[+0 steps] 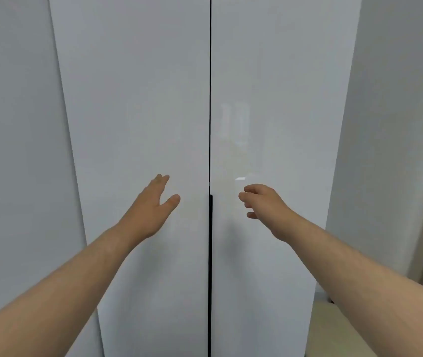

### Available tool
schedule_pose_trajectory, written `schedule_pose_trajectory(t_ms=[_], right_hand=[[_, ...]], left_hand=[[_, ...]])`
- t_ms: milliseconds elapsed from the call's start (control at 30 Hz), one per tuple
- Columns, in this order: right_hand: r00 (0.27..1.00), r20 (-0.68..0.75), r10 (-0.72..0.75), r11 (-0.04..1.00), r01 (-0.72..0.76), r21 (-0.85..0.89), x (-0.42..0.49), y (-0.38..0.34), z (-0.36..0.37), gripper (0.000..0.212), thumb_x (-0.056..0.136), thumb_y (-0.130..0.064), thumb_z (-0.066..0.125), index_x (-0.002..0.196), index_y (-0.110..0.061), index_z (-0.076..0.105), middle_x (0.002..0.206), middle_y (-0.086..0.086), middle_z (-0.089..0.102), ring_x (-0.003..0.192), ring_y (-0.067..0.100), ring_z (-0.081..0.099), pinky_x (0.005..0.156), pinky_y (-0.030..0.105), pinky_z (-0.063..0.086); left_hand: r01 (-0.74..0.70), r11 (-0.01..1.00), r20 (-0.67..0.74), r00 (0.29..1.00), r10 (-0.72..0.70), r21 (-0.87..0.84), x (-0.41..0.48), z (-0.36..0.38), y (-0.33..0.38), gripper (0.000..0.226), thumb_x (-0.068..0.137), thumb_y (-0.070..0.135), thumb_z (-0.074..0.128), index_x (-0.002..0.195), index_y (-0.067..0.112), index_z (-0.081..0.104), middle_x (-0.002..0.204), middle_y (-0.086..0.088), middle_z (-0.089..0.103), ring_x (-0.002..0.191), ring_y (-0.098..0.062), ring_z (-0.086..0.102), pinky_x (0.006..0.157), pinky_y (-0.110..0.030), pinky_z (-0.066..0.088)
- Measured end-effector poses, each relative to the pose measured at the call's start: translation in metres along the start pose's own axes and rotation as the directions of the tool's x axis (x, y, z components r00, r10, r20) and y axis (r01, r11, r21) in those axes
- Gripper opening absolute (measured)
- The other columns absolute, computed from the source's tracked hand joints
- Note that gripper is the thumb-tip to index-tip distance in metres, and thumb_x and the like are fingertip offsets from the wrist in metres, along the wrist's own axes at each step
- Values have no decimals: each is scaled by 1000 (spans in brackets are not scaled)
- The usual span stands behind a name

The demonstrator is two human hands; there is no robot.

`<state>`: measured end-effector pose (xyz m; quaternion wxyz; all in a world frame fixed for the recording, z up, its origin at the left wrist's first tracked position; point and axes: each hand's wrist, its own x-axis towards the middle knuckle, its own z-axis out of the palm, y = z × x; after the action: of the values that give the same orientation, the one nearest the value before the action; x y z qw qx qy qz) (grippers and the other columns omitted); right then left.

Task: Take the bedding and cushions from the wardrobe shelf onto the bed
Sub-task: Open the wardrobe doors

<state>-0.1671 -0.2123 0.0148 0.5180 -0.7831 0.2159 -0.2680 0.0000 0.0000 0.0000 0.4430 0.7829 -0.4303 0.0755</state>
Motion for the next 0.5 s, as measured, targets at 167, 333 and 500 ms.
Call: schedule_pose_trajectory(t_ms=[167, 333, 500], right_hand=[[996, 43, 78, 997, -77, -27, 45, 39, 40, 52, 88, -18, 53, 139, -12, 44, 136, 1, 50, 116, 18, 53, 101, 43, 44], [994, 3, 106, 994, -106, 8, 102, 52, 77, 35, 87, -5, 47, 119, -11, 60, 113, 3, 59, 101, 20, 56, 93, 35, 46], [989, -53, 138, 987, -133, 92, 127, 65, 100, 29, 78, 5, 43, 85, -10, 67, 87, 5, 68, 73, 19, 58, 67, 28, 48]], left_hand=[[-82, 959, 74, 995, 64, 272, 38, 35, -44, 70, 95, 46, 44, 153, 25, 10, 161, 7, -5, 145, -8, -7, 115, -35, 5], [-235, 730, 112, 970, 214, 641, 100, 53, -86, 75, 93, 44, 42, 153, 17, 6, 161, -9, -7, 147, -26, -8, 115, -41, -1], [-285, 583, 53, 923, 381, 761, 115, 71, -122, 78, 82, 37, 53, 150, 12, 24, 159, -16, 16, 145, -33, 14, 113, -48, 8]])
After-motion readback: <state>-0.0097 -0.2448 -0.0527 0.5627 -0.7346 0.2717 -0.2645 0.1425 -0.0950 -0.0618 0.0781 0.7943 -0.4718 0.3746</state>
